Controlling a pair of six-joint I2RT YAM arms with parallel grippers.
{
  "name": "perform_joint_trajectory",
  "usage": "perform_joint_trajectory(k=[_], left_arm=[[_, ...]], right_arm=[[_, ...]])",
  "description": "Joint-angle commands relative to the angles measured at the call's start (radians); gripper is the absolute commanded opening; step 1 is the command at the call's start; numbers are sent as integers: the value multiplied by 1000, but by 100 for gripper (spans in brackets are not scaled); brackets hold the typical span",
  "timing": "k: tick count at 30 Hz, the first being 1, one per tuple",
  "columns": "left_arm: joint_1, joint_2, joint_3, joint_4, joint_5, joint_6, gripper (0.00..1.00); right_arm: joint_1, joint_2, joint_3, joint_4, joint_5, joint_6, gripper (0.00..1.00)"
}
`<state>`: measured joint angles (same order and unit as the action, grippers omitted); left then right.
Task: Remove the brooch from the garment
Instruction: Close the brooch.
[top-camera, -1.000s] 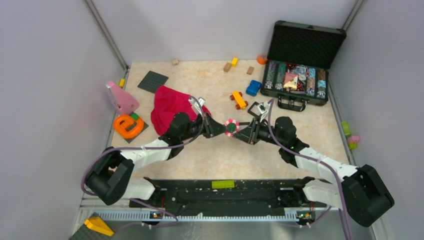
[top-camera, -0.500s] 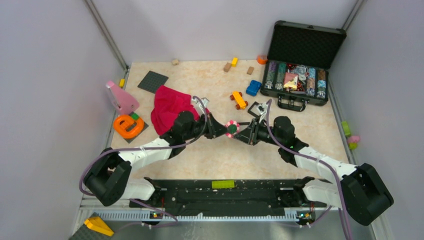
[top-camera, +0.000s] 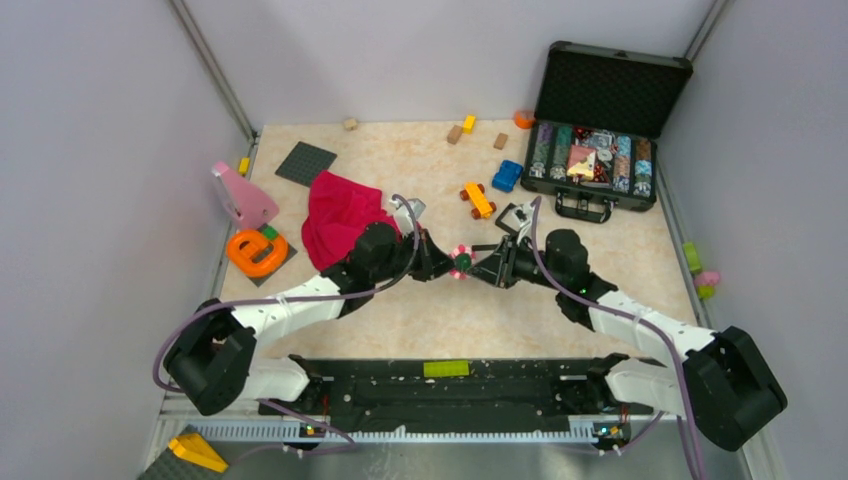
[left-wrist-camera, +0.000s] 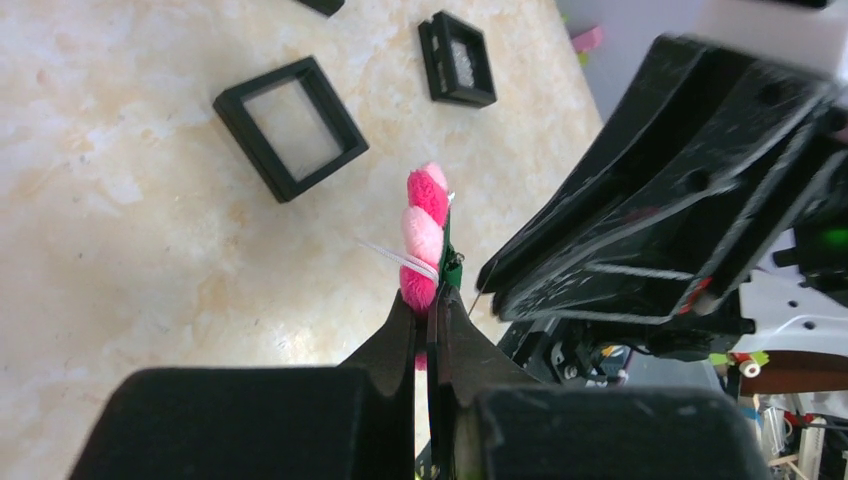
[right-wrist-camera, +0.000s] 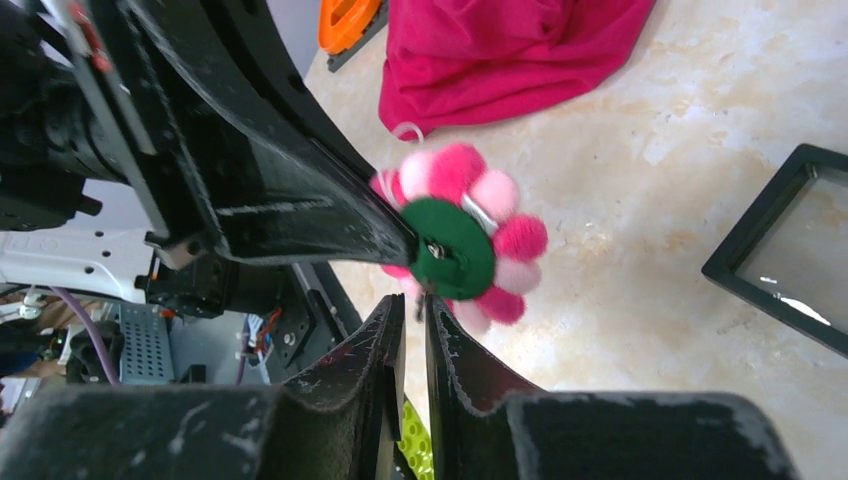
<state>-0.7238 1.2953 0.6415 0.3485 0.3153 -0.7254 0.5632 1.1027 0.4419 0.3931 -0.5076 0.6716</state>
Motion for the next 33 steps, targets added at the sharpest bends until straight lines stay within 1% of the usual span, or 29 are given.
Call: perform_joint_trajectory(k=[1, 7, 13, 16, 19, 22, 25, 26, 27, 28, 29, 32, 33], left_arm=[[-11, -9, 26, -74, -18, 40, 0], [-11, 1, 26, -55, 9, 15, 0], [-8, 32, 21, -21, 40, -17, 0], [9, 50, 4, 26, 76, -60, 0], [38, 65, -22, 99, 135, -110, 0], [67, 83, -52, 205, 208, -179, 0], [87, 100, -71, 294, 271, -229, 0], [93, 101, -75, 314, 285, -243, 0], [97, 106, -80, 342, 302, -259, 0], [101, 109, -86, 379, 319, -277, 0], [105, 114, -90, 407, 334, -297, 0], [113, 135, -100, 520, 389, -360, 0], [113, 143, -103, 561, 405, -381, 0]], right_arm=[[12, -6, 62, 59, 7, -17, 16], [12, -1, 61, 62, -1, -15, 16], [12, -42, 69, 11, 27, -34, 29], [5, -85, 76, -56, 69, -52, 31], [-33, -142, 51, -82, 73, -38, 32], [-115, -203, 4, -83, -9, -18, 36], [-237, -233, -68, 1, -175, 35, 38], [-270, -238, -86, 35, -219, 46, 41], [-288, -240, -100, 45, -255, 47, 48], [-293, -239, -102, 40, -269, 33, 58], [-294, -240, -102, 15, -276, 16, 66], [-294, -239, -133, 93, -325, 40, 76], [-294, -238, -145, 140, -343, 59, 76]])
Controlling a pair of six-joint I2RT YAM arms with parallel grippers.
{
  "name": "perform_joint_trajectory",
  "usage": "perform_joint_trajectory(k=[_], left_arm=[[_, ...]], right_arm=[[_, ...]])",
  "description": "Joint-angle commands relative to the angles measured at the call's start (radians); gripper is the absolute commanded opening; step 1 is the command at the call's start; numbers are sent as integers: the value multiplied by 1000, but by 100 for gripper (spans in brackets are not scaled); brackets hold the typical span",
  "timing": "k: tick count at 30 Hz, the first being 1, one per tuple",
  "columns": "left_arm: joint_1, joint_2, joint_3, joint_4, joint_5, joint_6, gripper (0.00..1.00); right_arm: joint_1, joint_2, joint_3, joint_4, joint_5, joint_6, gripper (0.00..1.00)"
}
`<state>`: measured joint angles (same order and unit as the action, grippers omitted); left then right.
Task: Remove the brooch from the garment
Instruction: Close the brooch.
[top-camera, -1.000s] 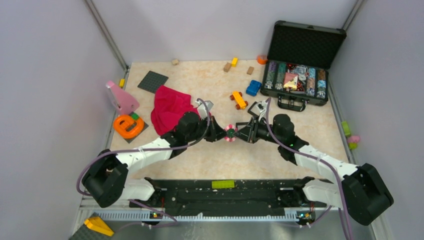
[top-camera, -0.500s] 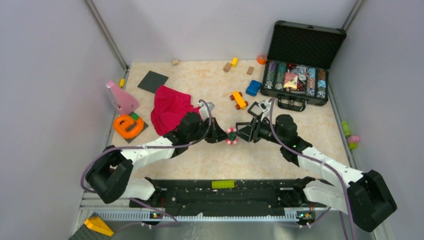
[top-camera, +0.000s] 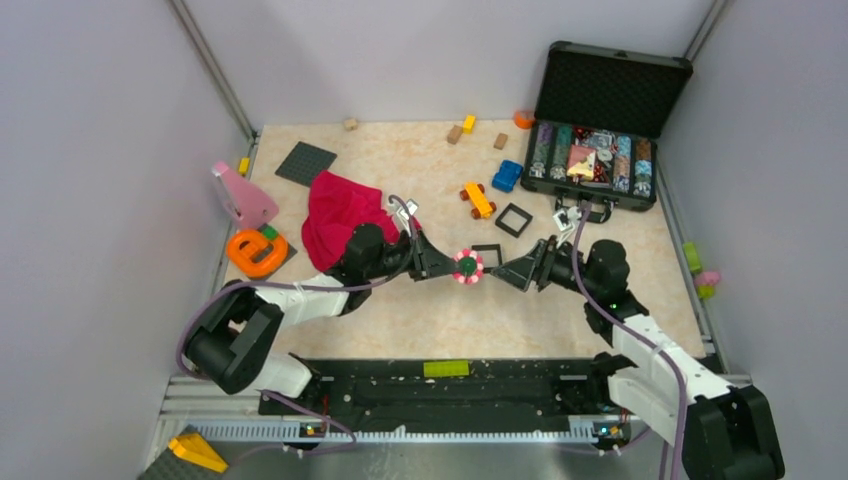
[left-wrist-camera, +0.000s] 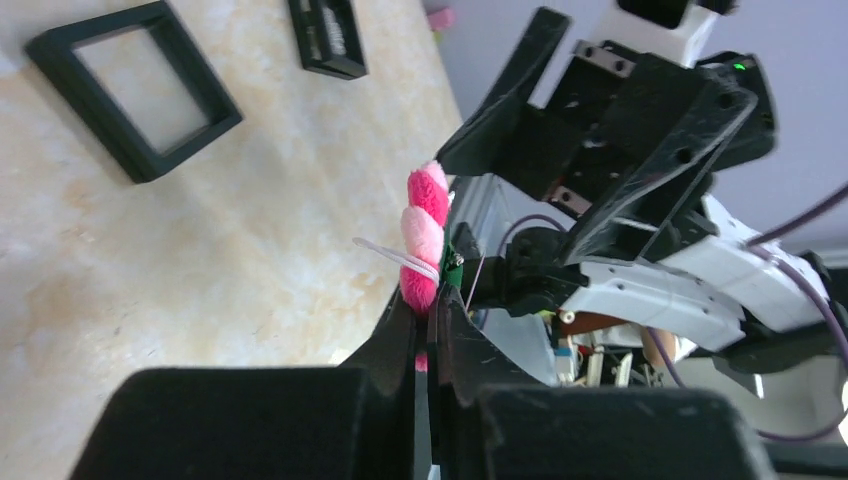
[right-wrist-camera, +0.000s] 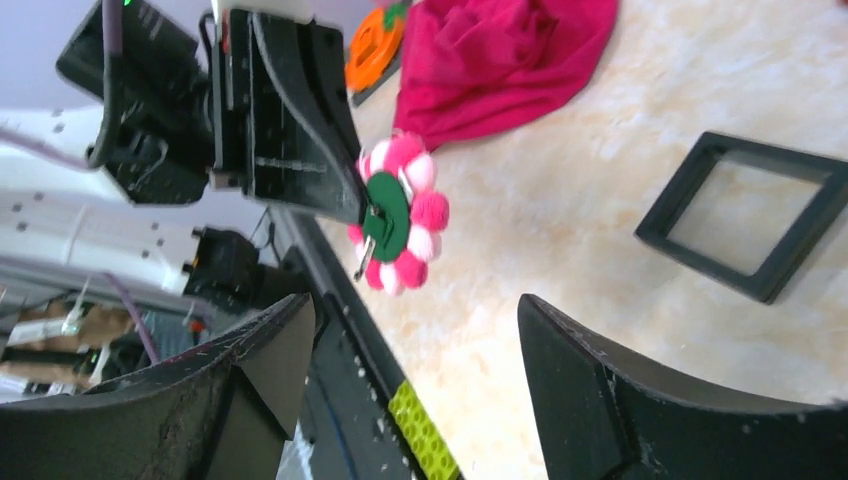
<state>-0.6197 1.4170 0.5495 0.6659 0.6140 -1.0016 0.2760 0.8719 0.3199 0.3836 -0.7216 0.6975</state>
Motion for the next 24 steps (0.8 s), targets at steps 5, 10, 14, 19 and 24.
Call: perform_joint_trajectory(k=[5, 10, 14, 19, 24], left_arm=[[15, 54, -17, 413, 150, -221, 0], [14, 67, 1, 472, 178, -279, 0], [14, 70, 9, 473, 183, -282, 0], [13, 81, 16, 491, 196, -286, 0], [11, 95, 16, 511, 202, -293, 0]], right_arm=[[-6, 36, -80, 395, -218, 131, 70], [3, 71, -104, 546, -244, 183, 61], [28, 93, -87, 559, -223, 180, 60], [51, 130, -66, 600, -203, 197, 58], [67, 169, -49, 639, -188, 215, 55]])
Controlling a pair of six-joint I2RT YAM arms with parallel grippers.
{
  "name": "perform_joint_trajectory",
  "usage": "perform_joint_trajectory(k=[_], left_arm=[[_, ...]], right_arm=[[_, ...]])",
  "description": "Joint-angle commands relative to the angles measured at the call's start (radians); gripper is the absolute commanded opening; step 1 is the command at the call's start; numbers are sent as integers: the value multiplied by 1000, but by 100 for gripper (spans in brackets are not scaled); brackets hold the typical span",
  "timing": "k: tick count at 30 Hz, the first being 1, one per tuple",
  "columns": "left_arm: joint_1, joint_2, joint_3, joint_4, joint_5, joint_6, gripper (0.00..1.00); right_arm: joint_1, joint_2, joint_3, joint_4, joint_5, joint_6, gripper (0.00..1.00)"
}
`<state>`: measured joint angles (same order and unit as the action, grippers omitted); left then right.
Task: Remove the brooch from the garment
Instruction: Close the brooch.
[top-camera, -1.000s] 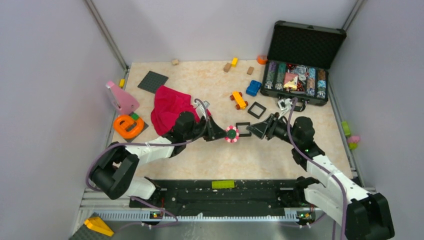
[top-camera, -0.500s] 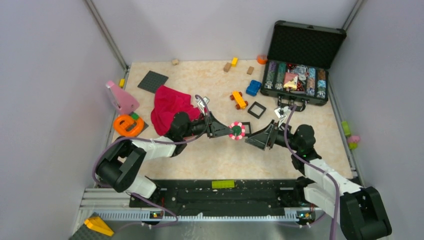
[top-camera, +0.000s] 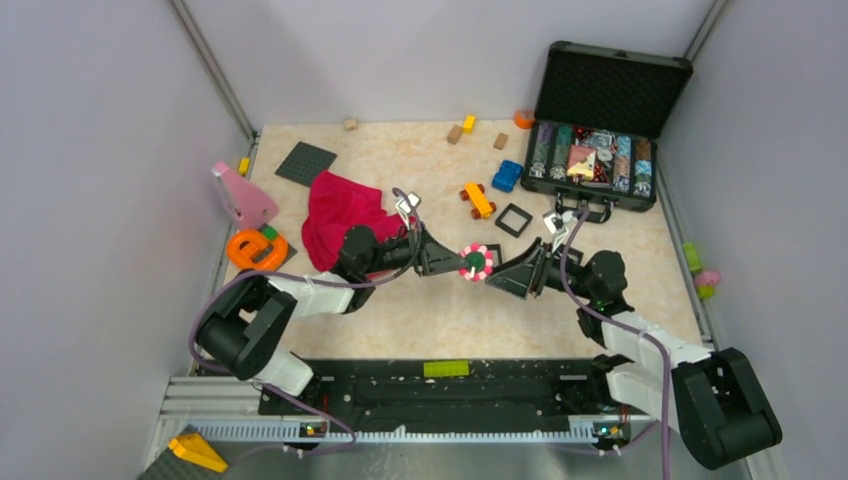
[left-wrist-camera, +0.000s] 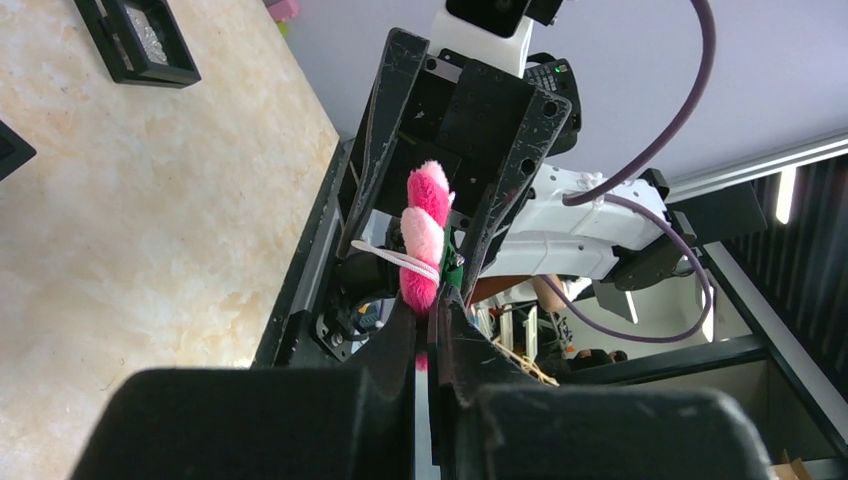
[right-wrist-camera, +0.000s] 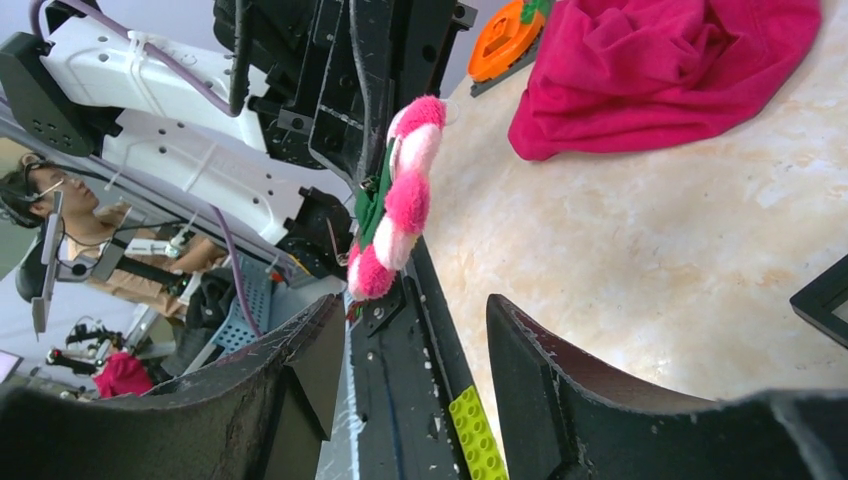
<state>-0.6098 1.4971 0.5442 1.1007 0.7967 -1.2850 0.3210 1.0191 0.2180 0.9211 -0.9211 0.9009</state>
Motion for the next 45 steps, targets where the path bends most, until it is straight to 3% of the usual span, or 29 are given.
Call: perform_joint_trajectory(k=[1, 8, 20, 32, 39, 45], left_arm=[[1, 17, 22, 78, 20, -10, 0], [-5, 23, 21, 81, 19, 1, 0], [-13, 5, 22, 69, 24, 20, 0], [-28, -26, 29, -29, 1, 83, 0], [-27, -26, 30, -36, 3, 70, 0], [-20, 8, 20, 92, 20, -25, 0]], right_arm=[[27, 29, 55, 112, 14, 14, 55], [74, 80, 70, 171, 38, 37, 54], [78, 104, 78, 176, 56, 33, 42], [88, 134, 79, 228, 48, 62, 40], [87, 99, 67, 168, 66, 43, 39], [46, 3, 49, 68, 133, 25, 42]])
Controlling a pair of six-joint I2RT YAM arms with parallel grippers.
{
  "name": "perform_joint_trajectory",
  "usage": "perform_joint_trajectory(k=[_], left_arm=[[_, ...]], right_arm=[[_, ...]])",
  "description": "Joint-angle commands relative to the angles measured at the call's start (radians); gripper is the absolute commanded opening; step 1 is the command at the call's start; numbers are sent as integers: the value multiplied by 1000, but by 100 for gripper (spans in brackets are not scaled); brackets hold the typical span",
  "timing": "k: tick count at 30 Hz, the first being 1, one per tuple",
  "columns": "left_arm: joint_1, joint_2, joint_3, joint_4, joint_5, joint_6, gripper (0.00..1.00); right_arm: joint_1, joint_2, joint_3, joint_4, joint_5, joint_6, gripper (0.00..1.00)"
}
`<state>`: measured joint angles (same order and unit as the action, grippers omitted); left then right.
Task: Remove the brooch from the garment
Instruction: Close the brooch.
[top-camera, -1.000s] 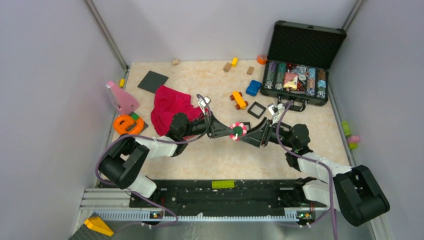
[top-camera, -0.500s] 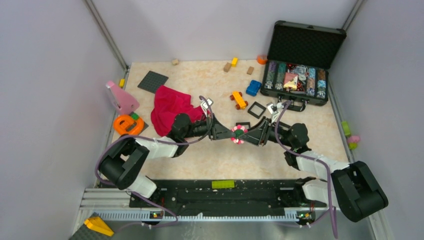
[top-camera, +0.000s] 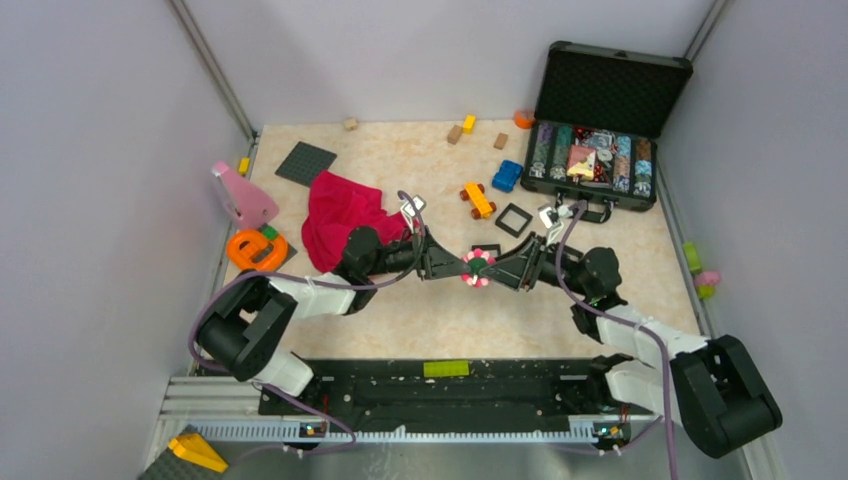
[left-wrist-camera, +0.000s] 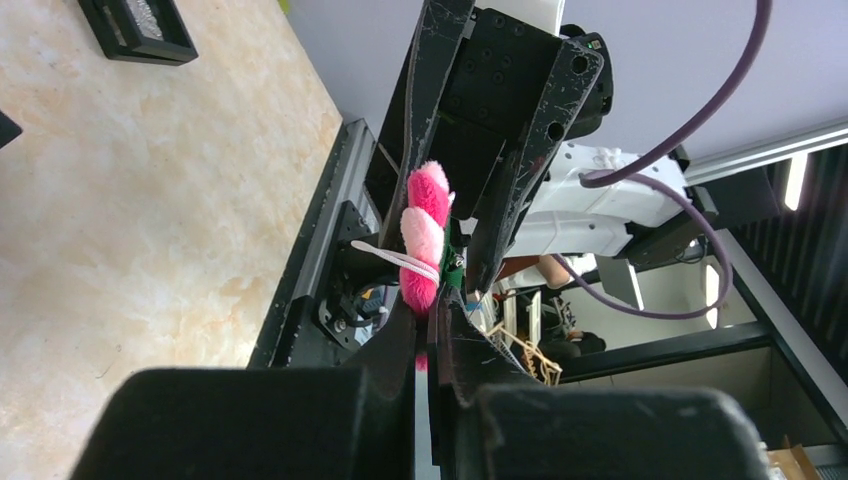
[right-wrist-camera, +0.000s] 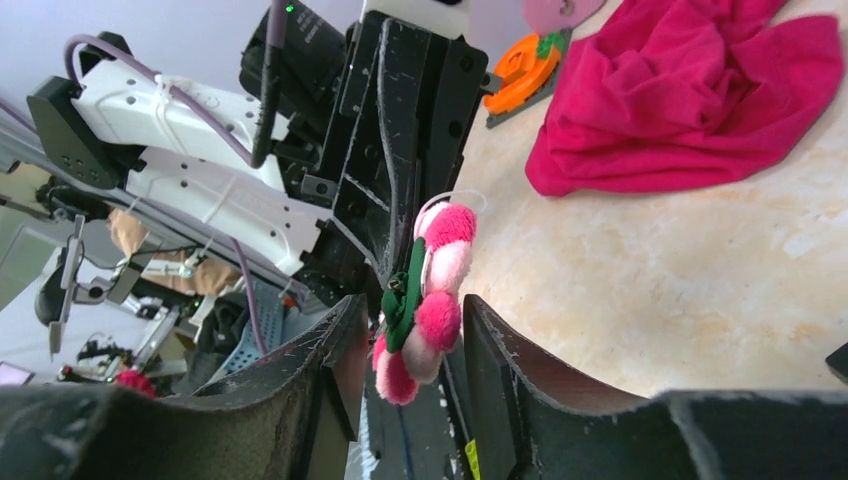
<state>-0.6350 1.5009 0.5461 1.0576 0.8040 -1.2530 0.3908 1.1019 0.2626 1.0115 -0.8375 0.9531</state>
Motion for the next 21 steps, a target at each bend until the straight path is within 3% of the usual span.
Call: perform_joint_trajectory(k=[1, 9, 14, 18, 21], left_arm=[[7, 10, 16, 156, 16, -73, 0], [11, 29, 9, 222, 18, -114, 0], [11, 34, 19, 239, 26, -141, 0], [10, 39, 24, 251, 29, -151, 0], [6, 39, 26, 252, 25, -151, 0]], right_arm=[[-35, -96, 1, -35, 59, -26, 43], [-87, -196, -37, -79, 56, -14, 45], [-89, -194, -108, 128, -47, 0, 54], [-50, -188, -88, 85, -63, -70, 64], [-15, -176, -62, 62, -42, -107, 65]])
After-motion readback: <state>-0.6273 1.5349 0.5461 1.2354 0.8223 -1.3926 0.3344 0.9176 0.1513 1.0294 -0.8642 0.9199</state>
